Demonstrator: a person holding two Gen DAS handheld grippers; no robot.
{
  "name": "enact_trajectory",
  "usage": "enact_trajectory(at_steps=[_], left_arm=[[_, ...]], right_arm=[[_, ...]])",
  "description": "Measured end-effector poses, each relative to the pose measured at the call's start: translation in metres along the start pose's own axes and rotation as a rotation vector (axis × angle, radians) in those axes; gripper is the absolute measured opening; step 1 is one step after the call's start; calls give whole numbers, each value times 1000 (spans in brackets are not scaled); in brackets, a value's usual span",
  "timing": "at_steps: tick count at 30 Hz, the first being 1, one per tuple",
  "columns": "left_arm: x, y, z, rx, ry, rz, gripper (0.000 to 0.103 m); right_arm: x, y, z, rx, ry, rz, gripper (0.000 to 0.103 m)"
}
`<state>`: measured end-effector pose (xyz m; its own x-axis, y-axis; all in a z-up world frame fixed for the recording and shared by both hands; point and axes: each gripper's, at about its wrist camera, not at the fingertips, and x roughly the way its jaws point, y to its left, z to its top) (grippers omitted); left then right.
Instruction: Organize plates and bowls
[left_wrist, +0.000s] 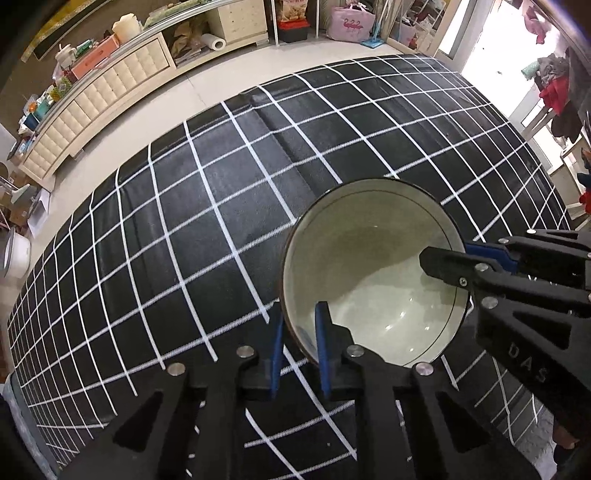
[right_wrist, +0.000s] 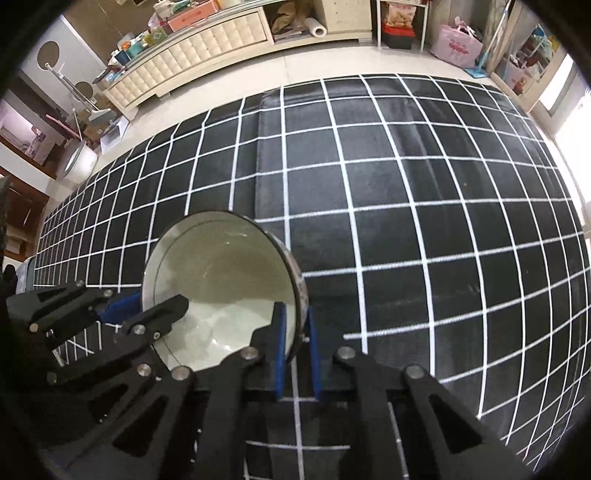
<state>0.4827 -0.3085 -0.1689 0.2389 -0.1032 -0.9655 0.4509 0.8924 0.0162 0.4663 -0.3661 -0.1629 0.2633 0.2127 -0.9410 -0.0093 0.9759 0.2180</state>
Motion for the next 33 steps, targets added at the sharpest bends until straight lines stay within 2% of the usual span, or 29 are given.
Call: enact_trajectory(at_steps=[6,10,18,23,33], left_arm=[[-24,-1,-17,0,-16,-6,14],[-46,-1,-30,10,-27,18,14],[-98,21,-67,-29,-63,36,14],[-129,39,-103,-46,-87,51,14],[-150,70,-175,-101,-56,74,14]], right_arm=[[-25,12,-12,11,-26,4,14],[-43,32,-23,-17,-36,1,14],[-74,69,-43,-42,-64,28,14],[-86,97,-65,-71,-72,38,14],[-78,146,-105,-118,-48,61,14]])
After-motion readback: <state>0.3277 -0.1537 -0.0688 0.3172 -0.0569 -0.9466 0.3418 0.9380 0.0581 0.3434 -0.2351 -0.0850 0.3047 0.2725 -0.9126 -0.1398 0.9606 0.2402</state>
